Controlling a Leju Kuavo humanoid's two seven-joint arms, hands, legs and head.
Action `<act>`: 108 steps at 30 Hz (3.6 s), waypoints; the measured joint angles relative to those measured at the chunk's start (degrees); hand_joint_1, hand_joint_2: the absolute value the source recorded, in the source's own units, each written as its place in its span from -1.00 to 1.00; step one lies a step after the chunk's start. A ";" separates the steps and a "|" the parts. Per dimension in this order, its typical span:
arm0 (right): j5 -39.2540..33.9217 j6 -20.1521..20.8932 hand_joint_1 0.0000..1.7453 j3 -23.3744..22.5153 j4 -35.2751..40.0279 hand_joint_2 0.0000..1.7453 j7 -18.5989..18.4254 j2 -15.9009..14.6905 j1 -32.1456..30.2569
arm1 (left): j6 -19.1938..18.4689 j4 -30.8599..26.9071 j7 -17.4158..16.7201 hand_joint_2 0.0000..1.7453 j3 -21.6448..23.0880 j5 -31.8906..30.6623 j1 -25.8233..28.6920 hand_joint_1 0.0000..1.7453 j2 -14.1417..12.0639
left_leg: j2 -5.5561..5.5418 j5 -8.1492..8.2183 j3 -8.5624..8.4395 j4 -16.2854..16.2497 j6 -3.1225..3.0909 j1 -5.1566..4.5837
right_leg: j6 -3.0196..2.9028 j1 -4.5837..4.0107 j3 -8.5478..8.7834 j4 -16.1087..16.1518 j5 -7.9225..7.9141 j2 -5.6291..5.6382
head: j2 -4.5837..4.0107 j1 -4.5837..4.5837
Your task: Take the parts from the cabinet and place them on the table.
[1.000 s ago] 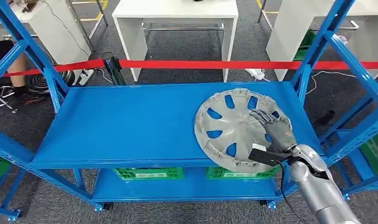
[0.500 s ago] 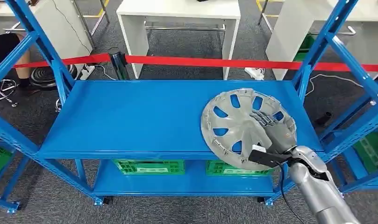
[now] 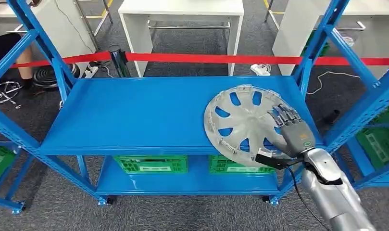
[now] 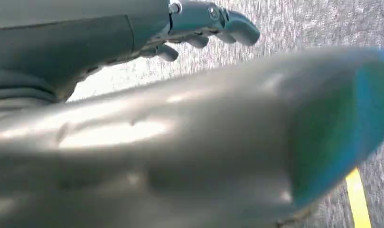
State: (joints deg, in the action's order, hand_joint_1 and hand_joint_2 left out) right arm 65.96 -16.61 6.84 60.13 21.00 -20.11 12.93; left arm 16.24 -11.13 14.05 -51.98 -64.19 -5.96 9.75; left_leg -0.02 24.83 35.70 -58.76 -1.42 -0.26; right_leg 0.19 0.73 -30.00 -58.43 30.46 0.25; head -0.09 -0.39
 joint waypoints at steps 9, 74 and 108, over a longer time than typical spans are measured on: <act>0.00 -0.02 -1.00 0.11 -0.07 1.00 0.00 0.00 0.07 | 0.00 0.02 0.00 -1.00 -0.02 -0.02 -0.01 -1.00 0.00 | -0.19 -1.15 -0.09 0.60 1.92 0.20 | -0.58 -0.21 -0.34 -0.15 -0.29 -0.04 | 0.00 -0.02; -12.44 14.75 -1.00 -14.12 31.93 1.00 5.09 -17.03 -10.19 | 2.32 0.07 -1.18 -1.00 -0.96 1.18 0.01 -1.00 1.27 | -0.26 0.79 0.24 -1.51 2.14 -0.24 | -0.47 0.75 -2.12 -1.06 -1.58 -0.16 | 0.00 -0.15; -20.44 24.20 -1.00 -16.15 24.02 1.00 9.38 -10.47 -9.56 | -0.61 0.09 1.05 -1.00 -1.01 0.57 -0.11 -1.00 1.11 | -0.22 5.33 -5.20 -0.02 0.65 -0.27 | 1.14 0.41 -5.52 0.08 -5.74 0.06 | 0.00 -0.11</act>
State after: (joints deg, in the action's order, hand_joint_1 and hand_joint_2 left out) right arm 45.53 7.58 -9.31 84.15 30.38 -30.58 3.37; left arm 15.63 -11.04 15.10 -52.98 -63.63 -6.08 10.86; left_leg -0.25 30.16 30.50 -58.77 -0.77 -0.53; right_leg 1.33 1.15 -35.52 -58.35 24.72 0.31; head -0.09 -0.50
